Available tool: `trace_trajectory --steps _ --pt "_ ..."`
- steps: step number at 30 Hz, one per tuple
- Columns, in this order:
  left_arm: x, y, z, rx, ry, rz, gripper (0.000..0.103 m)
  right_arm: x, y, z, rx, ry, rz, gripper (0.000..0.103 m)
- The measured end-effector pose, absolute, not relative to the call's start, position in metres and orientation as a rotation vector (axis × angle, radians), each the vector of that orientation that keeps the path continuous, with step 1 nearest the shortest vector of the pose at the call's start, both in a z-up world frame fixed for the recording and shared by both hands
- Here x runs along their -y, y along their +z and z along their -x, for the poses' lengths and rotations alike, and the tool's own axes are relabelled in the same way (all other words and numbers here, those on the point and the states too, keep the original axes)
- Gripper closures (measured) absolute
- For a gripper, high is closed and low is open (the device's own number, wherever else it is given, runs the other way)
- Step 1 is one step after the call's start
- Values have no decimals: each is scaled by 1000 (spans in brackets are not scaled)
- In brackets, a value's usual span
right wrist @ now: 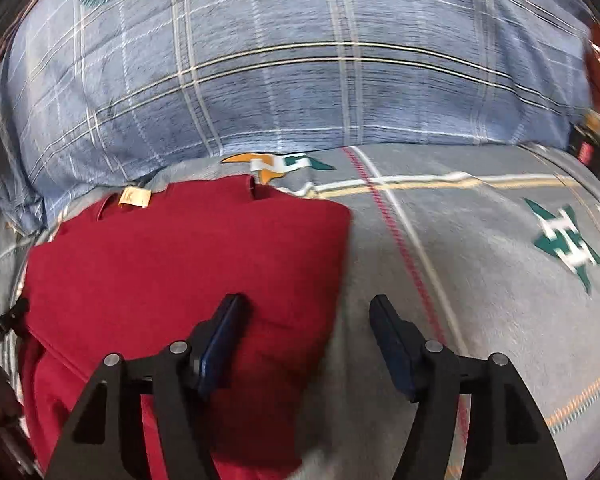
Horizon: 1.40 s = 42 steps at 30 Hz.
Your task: Fold small clothes
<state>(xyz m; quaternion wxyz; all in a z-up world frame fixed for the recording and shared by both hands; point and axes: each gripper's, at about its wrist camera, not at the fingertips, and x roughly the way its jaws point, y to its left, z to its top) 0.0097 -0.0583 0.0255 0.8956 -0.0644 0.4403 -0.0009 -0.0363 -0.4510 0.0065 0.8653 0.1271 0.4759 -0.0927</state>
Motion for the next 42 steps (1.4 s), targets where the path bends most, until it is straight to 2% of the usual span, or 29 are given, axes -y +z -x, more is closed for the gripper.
trace_trajectory --steps 6,10,14,19,24,31,35,42 --pt "58 26 -8 -908 0 129 13 428 38 77 -915 -147 -181 36" --pt "53 30 -2 -909 -22 147 13 419 2 65 -1033 -157 -118 36" --pt "32 41 14 -916 -44 195 14 425 22 82 -1009 -151 -202 34" --pt "7 49 43 -949 -77 267 15 425 44 124 -944 -123 -154 32" --pt "5 53 74 -985 -101 265 15 439 40 159 -975 -85 -247 32" --pt "8 67 137 -992 -166 227 15 431 36 186 -1006 -57 -223 32" --pt "13 70 164 -992 -158 159 15 432 35 207 -997 -49 -253 25" --pt "22 68 186 -1001 -140 134 15 426 15 222 -1040 -56 -285 25"
